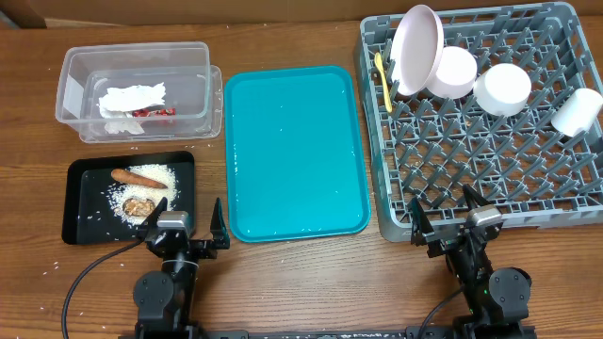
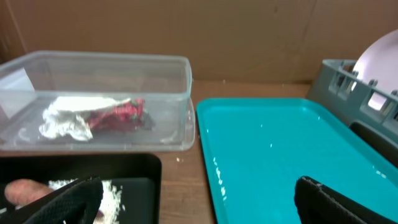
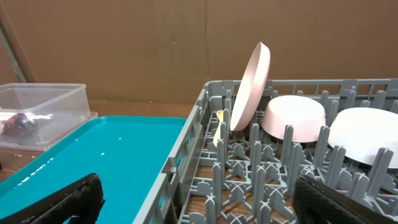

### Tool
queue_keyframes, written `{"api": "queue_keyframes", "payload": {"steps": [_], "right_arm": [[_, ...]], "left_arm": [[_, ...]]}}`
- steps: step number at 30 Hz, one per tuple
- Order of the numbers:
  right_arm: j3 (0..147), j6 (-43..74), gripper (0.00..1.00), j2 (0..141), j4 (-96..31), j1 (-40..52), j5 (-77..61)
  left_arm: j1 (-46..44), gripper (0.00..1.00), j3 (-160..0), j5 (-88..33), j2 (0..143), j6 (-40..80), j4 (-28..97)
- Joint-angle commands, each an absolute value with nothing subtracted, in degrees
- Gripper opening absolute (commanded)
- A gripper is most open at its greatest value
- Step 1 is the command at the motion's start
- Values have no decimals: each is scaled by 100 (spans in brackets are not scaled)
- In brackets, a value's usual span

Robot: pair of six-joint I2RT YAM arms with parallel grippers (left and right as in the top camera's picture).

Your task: Sort waste into correct bins and load items into the dishwasher

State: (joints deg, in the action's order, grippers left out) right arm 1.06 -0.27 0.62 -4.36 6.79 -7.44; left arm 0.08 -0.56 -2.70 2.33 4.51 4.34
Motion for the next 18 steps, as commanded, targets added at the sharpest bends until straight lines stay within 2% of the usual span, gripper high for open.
{"api": "queue_keyframes", "payload": {"steps": [1,18], "right_arm": [[47,-64,100,16,-414,692,-707],[47,-64,100,16,-414,692,-709]], "left_arm": [[-3,100,-27,-148,19,530,451],[8,100,-27,-150,21,128,443]]}}
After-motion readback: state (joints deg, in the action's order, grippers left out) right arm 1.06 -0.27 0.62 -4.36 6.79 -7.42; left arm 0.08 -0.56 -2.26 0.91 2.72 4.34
